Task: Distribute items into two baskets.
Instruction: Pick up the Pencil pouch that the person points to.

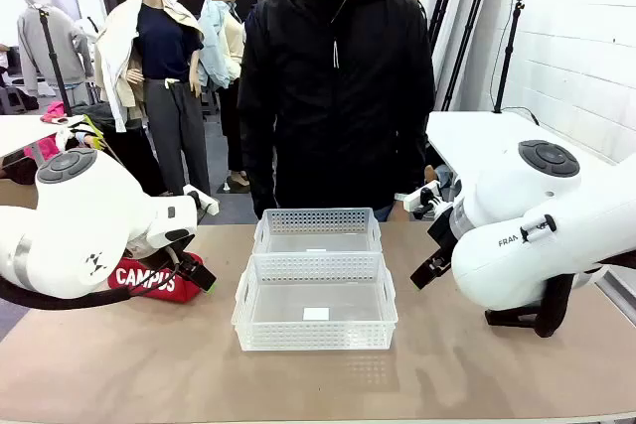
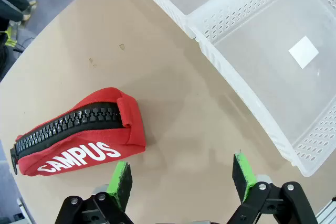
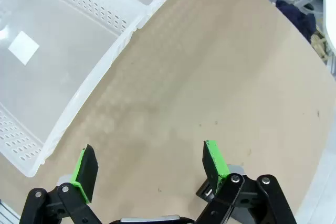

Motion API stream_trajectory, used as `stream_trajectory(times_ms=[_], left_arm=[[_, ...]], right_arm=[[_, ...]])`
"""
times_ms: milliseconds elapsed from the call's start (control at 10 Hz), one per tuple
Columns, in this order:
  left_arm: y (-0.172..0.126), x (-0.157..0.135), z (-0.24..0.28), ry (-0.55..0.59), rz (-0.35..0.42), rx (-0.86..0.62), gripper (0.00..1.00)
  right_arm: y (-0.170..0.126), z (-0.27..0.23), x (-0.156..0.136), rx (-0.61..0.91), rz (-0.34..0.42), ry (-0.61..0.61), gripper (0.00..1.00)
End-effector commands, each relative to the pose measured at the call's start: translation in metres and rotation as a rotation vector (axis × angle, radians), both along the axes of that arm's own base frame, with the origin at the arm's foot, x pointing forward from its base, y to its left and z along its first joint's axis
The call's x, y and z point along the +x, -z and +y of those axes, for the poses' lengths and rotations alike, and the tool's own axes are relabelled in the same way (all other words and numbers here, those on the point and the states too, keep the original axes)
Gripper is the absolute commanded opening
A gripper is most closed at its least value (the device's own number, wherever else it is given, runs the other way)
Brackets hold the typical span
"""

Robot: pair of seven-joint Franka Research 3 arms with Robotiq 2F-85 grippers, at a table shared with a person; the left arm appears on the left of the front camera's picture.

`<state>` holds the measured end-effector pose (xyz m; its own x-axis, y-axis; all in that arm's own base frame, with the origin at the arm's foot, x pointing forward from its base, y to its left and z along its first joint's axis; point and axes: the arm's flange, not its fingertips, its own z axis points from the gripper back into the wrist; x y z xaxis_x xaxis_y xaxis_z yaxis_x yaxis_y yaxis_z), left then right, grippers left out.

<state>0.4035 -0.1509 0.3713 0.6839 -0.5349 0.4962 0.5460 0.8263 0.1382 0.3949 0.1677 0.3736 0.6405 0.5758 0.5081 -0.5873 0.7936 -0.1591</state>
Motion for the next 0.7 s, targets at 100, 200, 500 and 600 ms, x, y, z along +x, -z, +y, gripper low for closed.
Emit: stream_trajectory(times_ms=[100,200,500,600], left_arm=[[0.0000,0.0000,0.0000,0.000,0.000,0.000,1.00],[0.0000,0.0000,0.0000,0.000,0.000,0.000,1.00],[0.0000,0.0000,0.0000,0.000,0.000,0.000,1.00],[0.0000,0.0000,0.0000,0.000,0.000,0.000,1.00]], right_arm=[[0.0000,0.0000,0.0000,0.000,0.000,0.000,1.00],[0.0000,0.0000,0.0000,0.000,0.000,0.000,1.00],[0.0000,0.0000,0.0000,0.000,0.000,0.000,1.00],[0.0000,0.0000,0.0000,0.000,0.000,0.000,1.00]])
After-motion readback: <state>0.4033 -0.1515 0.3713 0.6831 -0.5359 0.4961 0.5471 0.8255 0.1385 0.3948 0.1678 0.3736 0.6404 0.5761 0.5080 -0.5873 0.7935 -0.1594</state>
